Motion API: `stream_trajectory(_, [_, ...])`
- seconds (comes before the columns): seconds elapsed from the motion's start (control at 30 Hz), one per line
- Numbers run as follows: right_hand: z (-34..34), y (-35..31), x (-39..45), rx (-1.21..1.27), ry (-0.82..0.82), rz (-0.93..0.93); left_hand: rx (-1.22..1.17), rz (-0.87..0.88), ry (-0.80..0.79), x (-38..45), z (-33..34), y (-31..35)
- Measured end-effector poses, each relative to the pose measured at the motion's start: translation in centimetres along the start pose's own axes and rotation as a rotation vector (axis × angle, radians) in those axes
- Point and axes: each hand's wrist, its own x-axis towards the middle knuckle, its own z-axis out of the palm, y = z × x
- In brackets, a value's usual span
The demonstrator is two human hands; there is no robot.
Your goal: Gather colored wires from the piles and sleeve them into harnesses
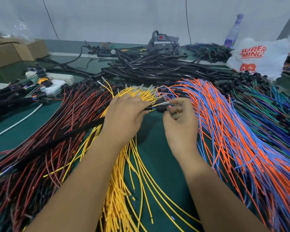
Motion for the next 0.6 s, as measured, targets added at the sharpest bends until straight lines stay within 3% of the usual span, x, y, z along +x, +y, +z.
stream_trajectory(0.27, [0.25, -0.33, 0.1, 0.147, 0.017, 0.049, -0.01, -0.104, -0.011, -0.44, 0.33, 0.57])
stream_trajectory(0.6, [-0.03, 0.06, 0.13, -0.002, -0.048, -0.026, -0.037, -0.07, -0.038, -0.51, 0.72, 0.42])
